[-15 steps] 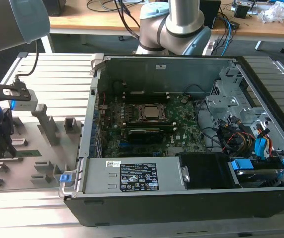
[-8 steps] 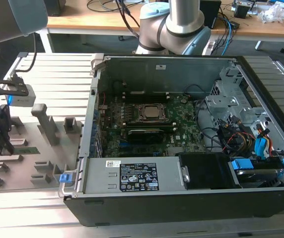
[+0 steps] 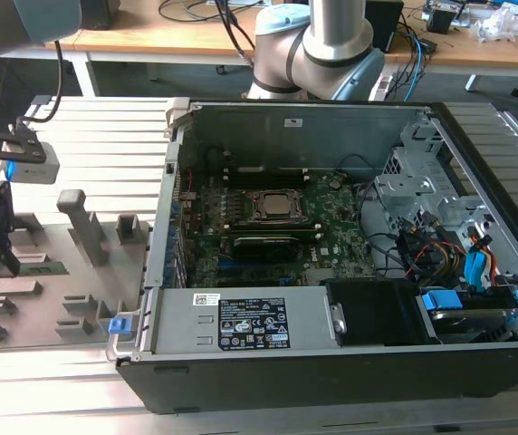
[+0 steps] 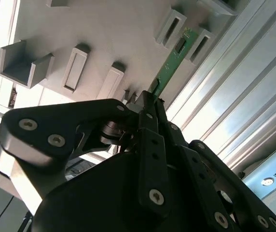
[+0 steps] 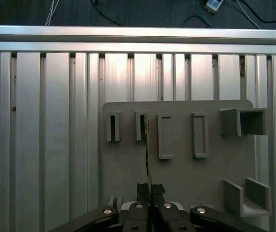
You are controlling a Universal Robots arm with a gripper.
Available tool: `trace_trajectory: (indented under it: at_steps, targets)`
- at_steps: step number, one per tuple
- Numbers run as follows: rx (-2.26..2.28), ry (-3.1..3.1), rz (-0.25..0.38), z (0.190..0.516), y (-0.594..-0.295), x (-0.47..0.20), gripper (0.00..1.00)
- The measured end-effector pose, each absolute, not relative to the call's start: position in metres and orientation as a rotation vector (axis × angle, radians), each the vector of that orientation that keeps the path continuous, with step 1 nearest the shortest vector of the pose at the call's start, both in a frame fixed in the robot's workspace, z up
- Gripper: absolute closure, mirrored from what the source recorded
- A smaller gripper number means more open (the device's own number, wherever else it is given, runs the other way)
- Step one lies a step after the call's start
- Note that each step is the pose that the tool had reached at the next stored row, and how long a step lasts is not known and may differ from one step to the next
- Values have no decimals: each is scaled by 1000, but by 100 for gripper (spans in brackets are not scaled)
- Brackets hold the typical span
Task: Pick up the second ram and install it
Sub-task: 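Pick up the second ram and move it above second insertion slot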
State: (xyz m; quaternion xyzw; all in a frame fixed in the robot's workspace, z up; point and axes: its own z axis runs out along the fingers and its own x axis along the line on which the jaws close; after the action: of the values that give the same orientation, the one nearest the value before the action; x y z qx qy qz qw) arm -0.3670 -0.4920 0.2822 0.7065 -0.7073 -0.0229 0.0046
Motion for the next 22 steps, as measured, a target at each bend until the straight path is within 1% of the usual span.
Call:
trace_trajectory:
  at_steps: [15,22]
  targets:
    - [2213,-2216,-72,300,-492,-367,86]
    - [2213,-2216,-72,314,-492,-367,86]
